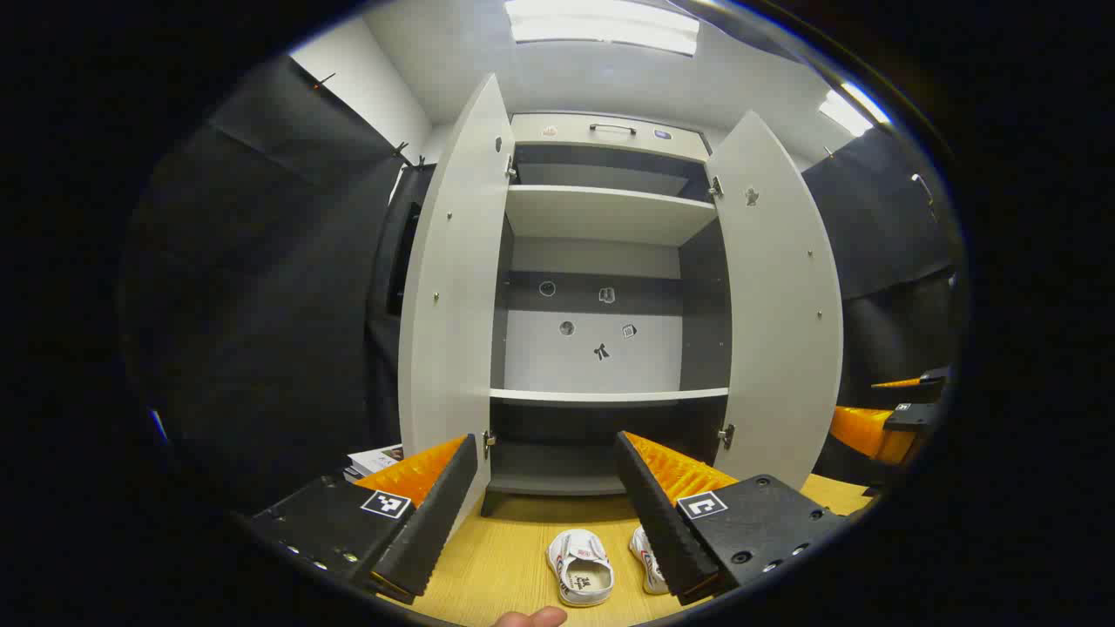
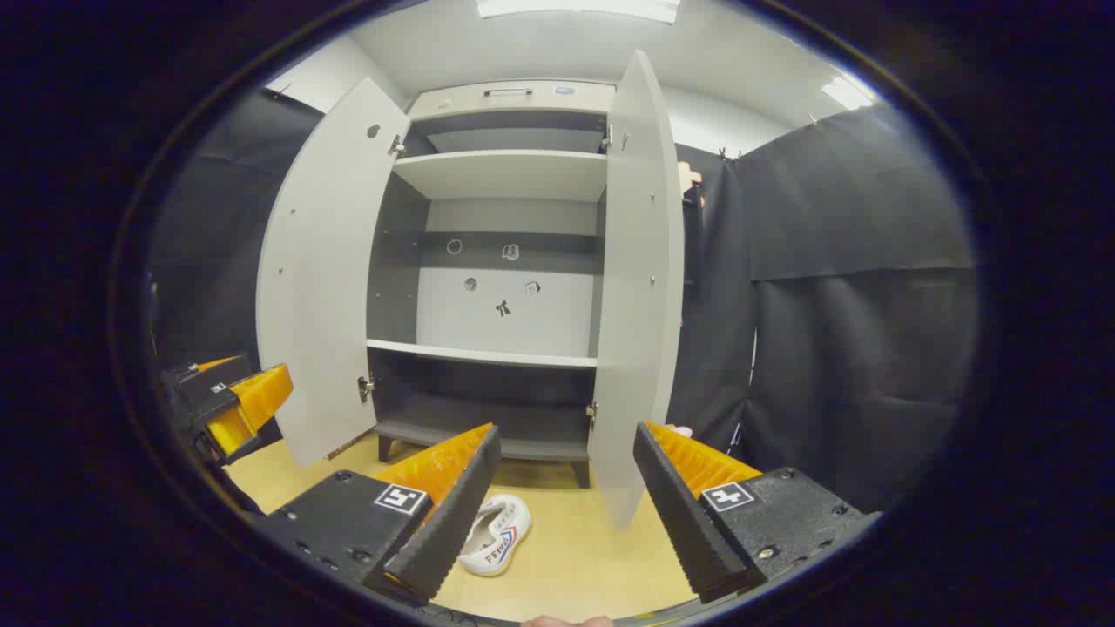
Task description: Grab one shoe with the right hand and put it into the shoe cabinet, grab the other shoe with the left hand and put it into the shoe cabinet; then close the right door with the right hand and the left door with the left hand.
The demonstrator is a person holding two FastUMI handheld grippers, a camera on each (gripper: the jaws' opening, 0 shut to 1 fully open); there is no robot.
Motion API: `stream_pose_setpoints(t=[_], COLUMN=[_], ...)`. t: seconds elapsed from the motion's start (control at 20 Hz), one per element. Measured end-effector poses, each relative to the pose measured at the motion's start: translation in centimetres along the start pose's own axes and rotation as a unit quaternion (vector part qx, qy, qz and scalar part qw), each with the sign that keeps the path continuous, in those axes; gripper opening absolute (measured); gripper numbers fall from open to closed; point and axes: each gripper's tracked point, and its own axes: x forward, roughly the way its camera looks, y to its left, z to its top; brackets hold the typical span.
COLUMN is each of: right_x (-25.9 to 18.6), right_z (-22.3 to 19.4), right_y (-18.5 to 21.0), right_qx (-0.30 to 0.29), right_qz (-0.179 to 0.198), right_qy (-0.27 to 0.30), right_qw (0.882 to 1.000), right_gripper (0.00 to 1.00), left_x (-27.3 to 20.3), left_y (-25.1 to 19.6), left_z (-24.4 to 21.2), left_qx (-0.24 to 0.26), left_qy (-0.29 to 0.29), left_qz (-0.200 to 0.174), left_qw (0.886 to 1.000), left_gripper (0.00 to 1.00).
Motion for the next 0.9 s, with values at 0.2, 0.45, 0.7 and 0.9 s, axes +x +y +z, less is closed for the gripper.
stream_pose_setpoints(t=[0.2, 0.45, 0.7, 0.9], right_x=[0.5, 0.8, 0.6, 0.9], right_z=[0.2, -0.1, -0.5, -2.2], right_y=[0.1, 0.1, 0.2, 1.2], right_qx=[0.002, 0.006, 0.005, 0.009], right_qz=[-0.003, -0.004, -0.002, 0.007], right_qy=[-0.003, 0.002, 0.004, 0.023], right_qw=[1.000, 1.000, 1.000, 1.000], right_gripper=[0.95, 1.00, 1.00, 1.00], left_x=[0.1, 0.1, -0.2, -0.2], left_y=[-0.7, -1.0, -1.1, -0.9], left_z=[-0.1, 0.3, 0.2, -0.4], left_qx=[-0.008, -0.003, -0.001, -0.002], left_qy=[0.001, -0.005, -0.005, 0.003], left_qz=[-0.012, -0.018, -0.018, -0.015], left_qw=[1.000, 1.000, 1.000, 1.000], left_gripper=[0.95, 0.95, 0.95, 0.95])
